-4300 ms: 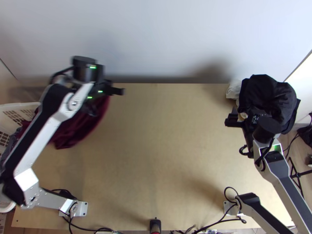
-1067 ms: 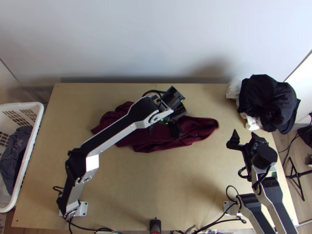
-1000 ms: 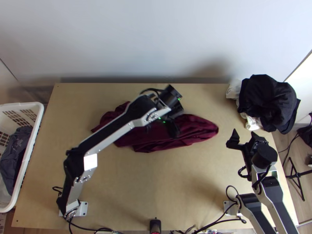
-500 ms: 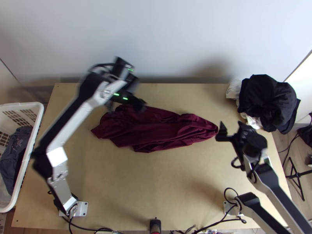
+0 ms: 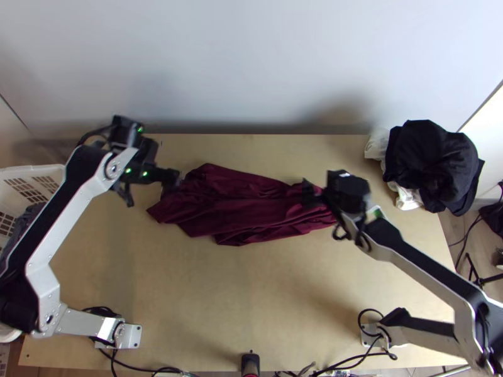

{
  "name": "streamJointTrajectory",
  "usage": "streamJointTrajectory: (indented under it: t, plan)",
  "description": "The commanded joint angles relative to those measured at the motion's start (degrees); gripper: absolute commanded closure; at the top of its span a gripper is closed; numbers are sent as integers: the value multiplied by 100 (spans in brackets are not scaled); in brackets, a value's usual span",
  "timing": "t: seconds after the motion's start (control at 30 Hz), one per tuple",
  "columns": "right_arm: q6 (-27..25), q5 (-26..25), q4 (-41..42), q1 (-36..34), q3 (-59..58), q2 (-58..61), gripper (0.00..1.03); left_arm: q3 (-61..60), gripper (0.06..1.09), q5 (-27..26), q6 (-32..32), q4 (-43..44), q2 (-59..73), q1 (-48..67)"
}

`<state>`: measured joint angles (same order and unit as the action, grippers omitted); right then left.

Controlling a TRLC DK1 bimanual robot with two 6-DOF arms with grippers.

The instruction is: Fold the t-shirt

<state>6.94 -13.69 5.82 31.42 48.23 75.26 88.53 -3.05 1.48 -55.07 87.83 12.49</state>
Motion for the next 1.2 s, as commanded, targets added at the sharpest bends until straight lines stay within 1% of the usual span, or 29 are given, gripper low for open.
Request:
streamJointTrajectory:
  t: [0.0, 0.17, 0.3, 0.4, 0.83, 0.97, 1.17]
  plan:
    - [159, 7, 6, 576, 846, 1131, 10, -1189, 11, -12, -42, 444, -609, -695]
    - [167, 7, -20, 708, 1400, 1843, 10, -1769, 11, -20, -86, 708, -891, -871]
    - [352, 16, -196, 708, 2015, 2458, 10, -2059, 11, -12, -121, 770, -1075, -924]
    - [475, 42, -275, 760, 2349, 2845, 10, -2173, 11, -12, -139, 796, -1216, -950]
    - [580, 148, -785, 1323, 3905, 4189, 10, -2710, 11, -20, -244, 928, -1655, -1012]
    - [580, 165, -987, 1428, 4634, 4682, 10, -2991, 11, -20, -288, 1033, -1822, -1021]
    - [607, 183, -1584, 1490, 6111, 5517, 10, -3263, 11, -12, -262, 1077, -2042, -1108]
